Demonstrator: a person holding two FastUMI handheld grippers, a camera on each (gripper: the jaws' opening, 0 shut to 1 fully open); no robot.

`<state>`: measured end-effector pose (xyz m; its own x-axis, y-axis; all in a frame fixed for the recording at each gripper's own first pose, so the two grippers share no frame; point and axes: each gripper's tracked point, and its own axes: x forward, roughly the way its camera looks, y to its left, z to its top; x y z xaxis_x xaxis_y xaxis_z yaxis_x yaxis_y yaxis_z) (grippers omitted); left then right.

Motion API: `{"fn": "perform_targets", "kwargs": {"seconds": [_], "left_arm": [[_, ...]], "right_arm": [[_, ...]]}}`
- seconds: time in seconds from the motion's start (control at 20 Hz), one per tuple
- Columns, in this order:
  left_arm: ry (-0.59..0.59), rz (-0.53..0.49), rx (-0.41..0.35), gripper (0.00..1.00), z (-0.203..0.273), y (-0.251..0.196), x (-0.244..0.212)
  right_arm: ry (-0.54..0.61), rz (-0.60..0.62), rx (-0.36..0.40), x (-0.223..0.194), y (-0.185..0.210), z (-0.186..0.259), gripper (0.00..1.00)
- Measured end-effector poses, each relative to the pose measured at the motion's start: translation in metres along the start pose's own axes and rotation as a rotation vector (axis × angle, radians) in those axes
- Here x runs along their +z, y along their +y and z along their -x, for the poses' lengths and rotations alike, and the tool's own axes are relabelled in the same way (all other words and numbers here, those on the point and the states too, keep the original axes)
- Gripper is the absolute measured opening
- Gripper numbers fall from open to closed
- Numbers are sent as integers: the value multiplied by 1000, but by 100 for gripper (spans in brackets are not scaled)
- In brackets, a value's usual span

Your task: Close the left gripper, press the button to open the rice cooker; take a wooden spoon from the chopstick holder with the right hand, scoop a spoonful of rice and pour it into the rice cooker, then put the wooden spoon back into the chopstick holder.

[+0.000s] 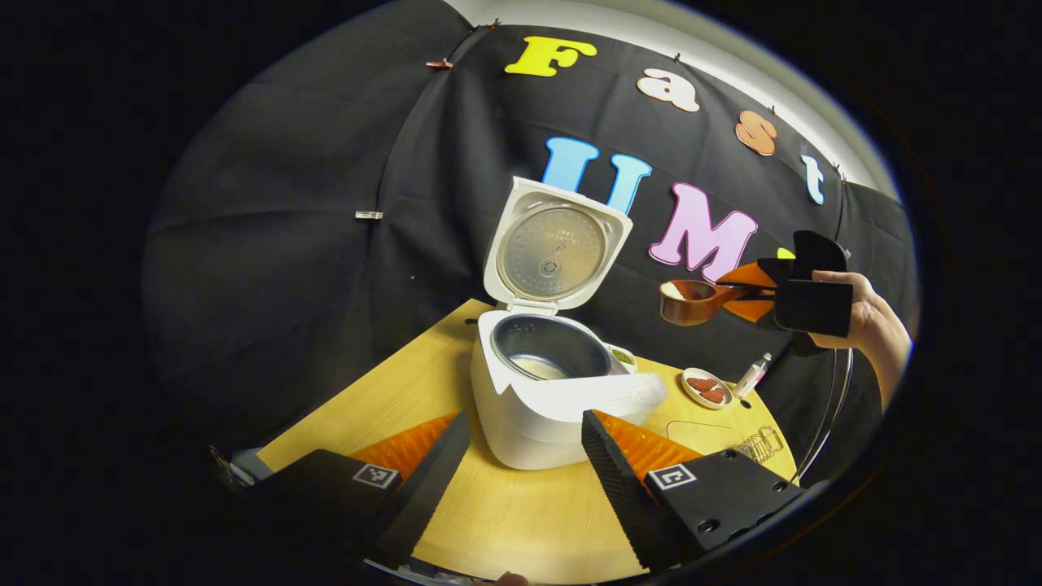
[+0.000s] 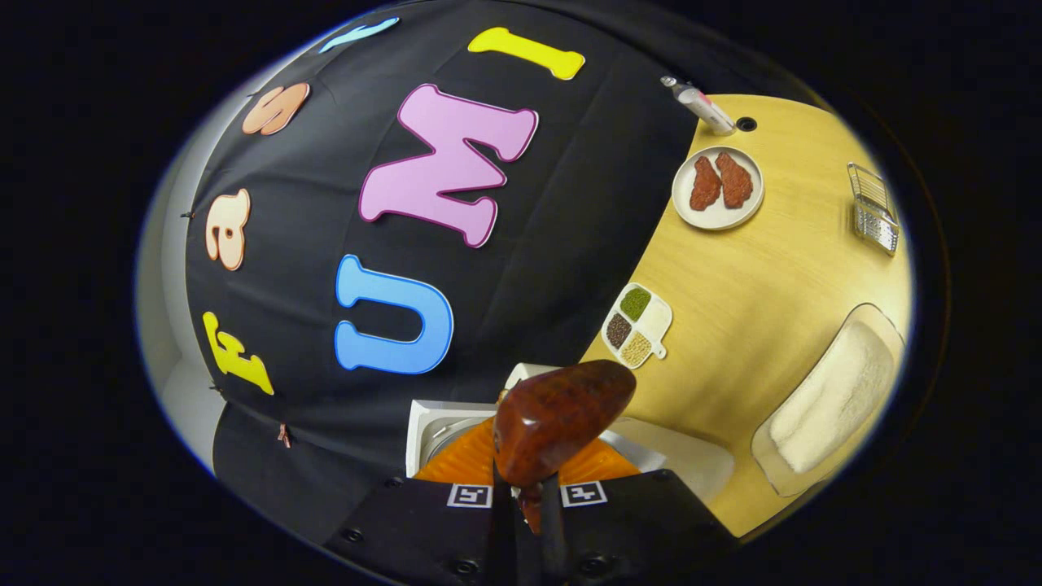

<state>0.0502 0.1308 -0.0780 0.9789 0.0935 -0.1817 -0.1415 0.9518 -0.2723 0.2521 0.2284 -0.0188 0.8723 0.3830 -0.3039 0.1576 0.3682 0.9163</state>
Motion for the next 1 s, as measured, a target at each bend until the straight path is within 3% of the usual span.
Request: {"fn": "perform_targets", "kwargs": {"seconds": [0.3, 0.65, 1.0], "left_arm": [[8, 37, 56, 96, 9, 27, -9], [-7, 137, 122, 96, 26, 65, -4], [-17, 72, 76, 96, 34, 72, 8]], "right_arm": [[2, 242, 19, -47, 21, -36, 16], [-45, 599, 92, -76, 53, -74, 16], [-76, 839, 138, -102, 66, -99, 15]]}}
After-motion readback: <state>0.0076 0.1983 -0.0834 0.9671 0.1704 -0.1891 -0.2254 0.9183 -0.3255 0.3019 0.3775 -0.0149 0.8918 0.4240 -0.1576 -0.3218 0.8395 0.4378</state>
